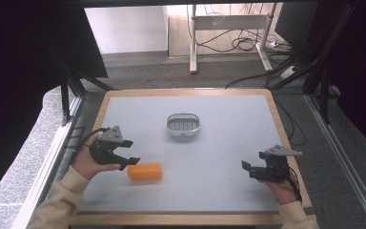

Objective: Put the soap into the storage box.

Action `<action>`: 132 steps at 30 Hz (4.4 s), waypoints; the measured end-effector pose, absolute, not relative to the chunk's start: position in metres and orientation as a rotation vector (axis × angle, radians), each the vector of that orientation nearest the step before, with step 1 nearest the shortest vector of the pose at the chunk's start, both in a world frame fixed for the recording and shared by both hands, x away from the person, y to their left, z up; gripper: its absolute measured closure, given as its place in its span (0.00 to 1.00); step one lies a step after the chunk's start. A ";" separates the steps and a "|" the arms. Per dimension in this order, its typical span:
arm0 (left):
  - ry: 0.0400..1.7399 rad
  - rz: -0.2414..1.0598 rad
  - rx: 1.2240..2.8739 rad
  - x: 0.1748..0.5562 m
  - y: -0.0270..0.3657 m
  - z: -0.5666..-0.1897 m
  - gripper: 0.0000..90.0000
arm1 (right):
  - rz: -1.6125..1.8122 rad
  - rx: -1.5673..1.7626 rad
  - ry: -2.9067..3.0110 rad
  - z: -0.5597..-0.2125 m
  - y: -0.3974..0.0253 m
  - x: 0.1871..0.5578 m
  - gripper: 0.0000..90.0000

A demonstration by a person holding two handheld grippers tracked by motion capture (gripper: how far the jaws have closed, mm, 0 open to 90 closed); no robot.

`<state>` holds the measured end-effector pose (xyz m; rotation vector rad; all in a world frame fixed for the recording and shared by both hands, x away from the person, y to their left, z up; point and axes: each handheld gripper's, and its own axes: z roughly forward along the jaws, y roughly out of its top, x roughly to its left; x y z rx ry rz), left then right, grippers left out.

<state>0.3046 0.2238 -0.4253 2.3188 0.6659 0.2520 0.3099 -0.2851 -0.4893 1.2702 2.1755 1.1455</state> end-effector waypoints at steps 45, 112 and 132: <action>0.526 0.095 2.639 0.311 0.178 -0.458 0.35 | 1.103 1.269 2.187 -0.492 -0.284 0.312 0.20; 0.478 0.031 2.740 0.330 0.171 -0.469 0.69 | 1.087 1.274 2.188 -0.494 -0.285 0.313 0.20; 0.438 0.069 2.729 0.336 0.163 -0.450 0.69 | 1.087 1.278 2.186 -0.494 -0.285 0.313 0.20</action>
